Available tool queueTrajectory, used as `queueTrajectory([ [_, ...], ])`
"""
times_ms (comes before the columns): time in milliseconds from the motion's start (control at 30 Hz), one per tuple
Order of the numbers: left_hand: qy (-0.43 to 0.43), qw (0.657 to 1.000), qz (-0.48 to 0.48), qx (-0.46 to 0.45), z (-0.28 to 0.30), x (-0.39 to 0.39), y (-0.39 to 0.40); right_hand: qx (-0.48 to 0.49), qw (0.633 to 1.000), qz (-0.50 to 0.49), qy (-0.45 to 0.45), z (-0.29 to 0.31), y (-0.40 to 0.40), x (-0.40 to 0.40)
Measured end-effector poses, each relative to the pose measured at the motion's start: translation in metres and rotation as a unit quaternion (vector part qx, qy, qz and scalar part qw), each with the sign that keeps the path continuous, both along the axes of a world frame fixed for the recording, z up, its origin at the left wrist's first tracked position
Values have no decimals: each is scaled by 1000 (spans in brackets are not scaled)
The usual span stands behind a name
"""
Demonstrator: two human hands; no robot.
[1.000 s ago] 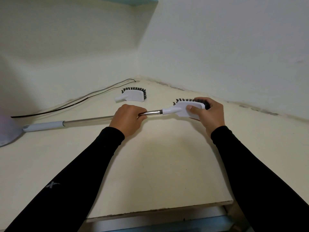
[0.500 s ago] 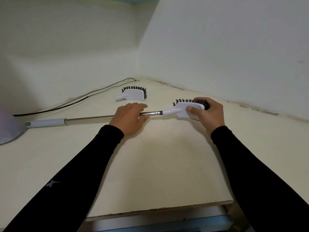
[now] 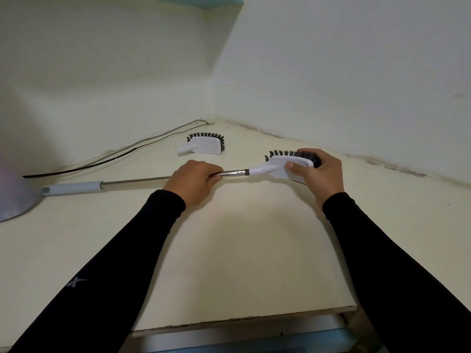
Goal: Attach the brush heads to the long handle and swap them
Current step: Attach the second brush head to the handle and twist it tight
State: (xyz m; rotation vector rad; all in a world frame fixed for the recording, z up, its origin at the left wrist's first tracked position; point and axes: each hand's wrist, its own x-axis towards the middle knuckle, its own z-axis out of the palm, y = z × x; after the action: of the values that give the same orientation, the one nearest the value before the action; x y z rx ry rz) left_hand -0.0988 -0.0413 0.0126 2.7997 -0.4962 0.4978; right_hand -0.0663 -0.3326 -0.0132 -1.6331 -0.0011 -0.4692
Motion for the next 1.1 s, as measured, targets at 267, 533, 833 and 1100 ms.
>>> queueTrajectory([
  [267, -55, 996, 36, -62, -2, 2, -6, 0, 1000, -6, 13, -1, 0, 0],
  [533, -26, 998, 14, -52, -10, 5, -8, 0, 1000, -10, 5, -1, 0, 0],
  [833, 7, 1000, -4, 17, -6, 2, -3, 2, 1000, -2, -8, -2, 0, 2],
  [1100, -21, 999, 1, -33, -4, 0, -4, -7, 1000, 1, -24, -3, -2, 3],
])
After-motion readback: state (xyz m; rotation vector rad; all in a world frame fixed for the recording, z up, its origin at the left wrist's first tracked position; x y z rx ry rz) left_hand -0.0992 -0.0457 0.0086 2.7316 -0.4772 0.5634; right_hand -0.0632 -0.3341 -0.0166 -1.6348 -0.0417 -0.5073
